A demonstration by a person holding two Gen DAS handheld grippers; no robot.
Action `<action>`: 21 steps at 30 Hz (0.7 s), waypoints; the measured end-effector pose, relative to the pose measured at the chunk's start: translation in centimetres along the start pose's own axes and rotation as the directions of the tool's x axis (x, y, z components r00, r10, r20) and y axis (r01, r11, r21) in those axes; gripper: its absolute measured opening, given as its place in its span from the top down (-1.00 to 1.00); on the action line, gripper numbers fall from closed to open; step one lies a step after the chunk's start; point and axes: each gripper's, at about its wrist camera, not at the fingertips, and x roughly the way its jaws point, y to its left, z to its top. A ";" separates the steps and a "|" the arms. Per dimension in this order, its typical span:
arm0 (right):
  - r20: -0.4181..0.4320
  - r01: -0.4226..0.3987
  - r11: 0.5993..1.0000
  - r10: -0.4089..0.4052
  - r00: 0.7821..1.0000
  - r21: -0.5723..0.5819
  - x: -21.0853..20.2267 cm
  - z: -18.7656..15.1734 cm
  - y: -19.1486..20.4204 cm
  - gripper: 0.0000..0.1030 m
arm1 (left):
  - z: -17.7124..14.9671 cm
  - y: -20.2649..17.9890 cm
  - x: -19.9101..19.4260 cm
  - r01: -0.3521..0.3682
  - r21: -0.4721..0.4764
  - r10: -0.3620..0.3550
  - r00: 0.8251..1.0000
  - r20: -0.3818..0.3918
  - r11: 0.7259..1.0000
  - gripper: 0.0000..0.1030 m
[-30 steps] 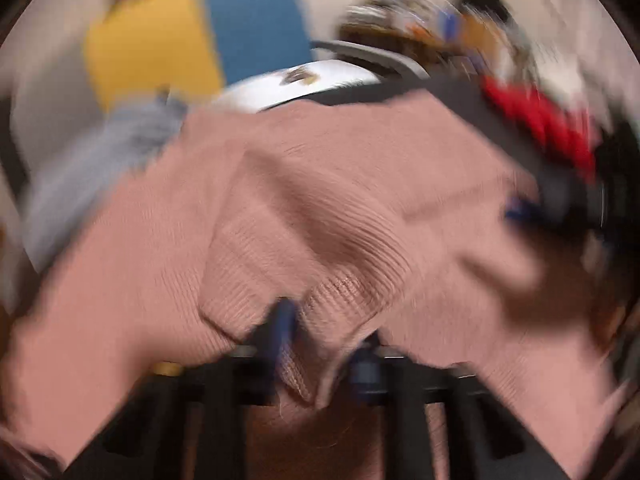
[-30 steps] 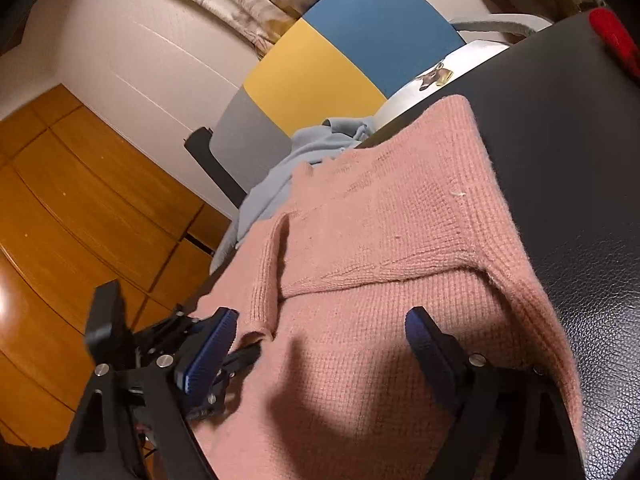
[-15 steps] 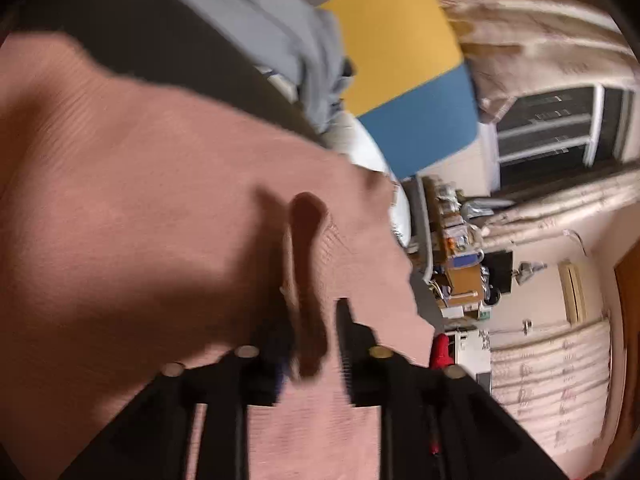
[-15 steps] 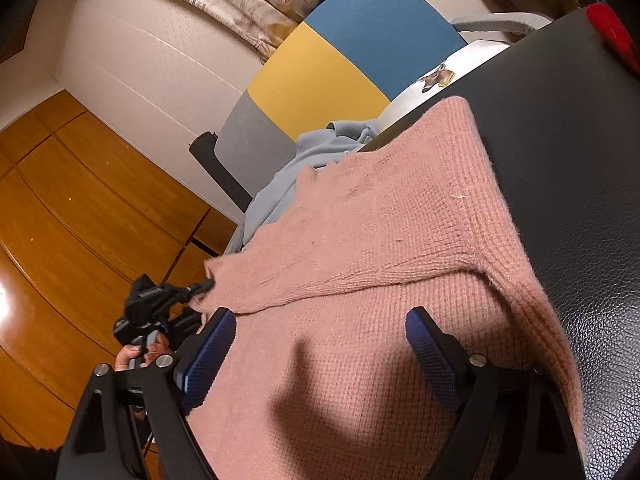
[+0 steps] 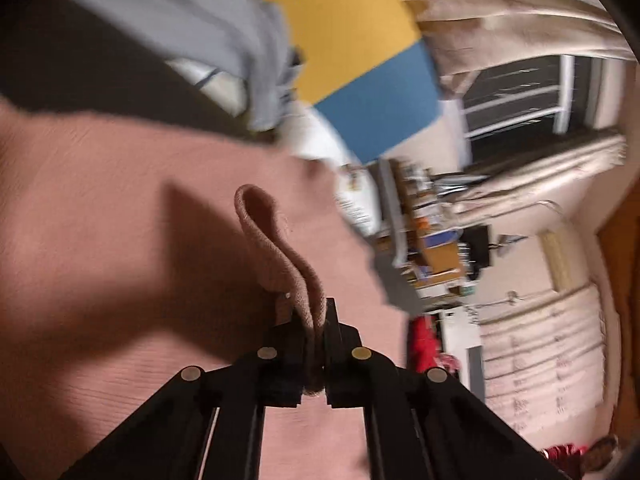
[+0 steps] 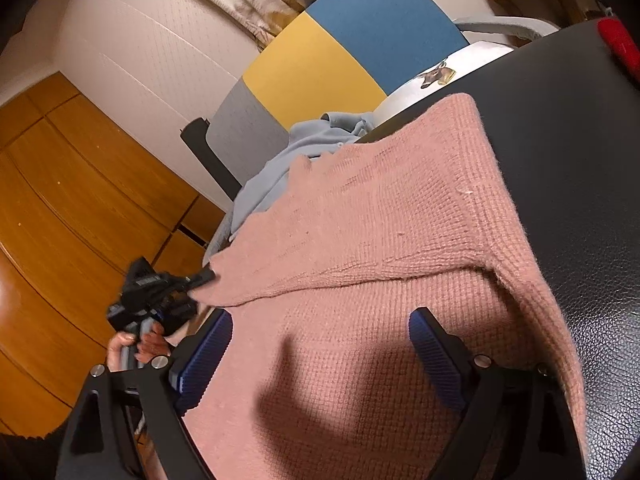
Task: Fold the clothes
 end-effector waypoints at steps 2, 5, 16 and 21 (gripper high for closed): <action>0.001 -0.005 1.000 0.005 1.000 -0.001 -0.3 0.0 0.3 -0.93 | 0.4 -2.1 -0.8 0.051 0.029 -0.051 0.998 0.020 0.998 0.91; 0.029 -0.023 0.999 0.024 0.999 -0.040 -1.1 -0.3 1.4 -1.00 | 1.5 -5.5 -1.5 0.122 0.077 -0.125 0.991 0.040 0.990 0.91; 0.133 0.080 0.980 -0.105 0.986 0.181 -0.6 3.6 -1.9 -1.00 | -1.1 -2.8 -3.2 0.011 0.089 -0.013 0.999 0.030 0.996 0.91; 0.181 0.170 0.966 -0.206 0.962 0.193 -3.5 2.9 -4.5 -1.00 | -3.4 5.0 -1.6 -0.160 -0.013 0.159 0.986 -0.041 0.987 0.91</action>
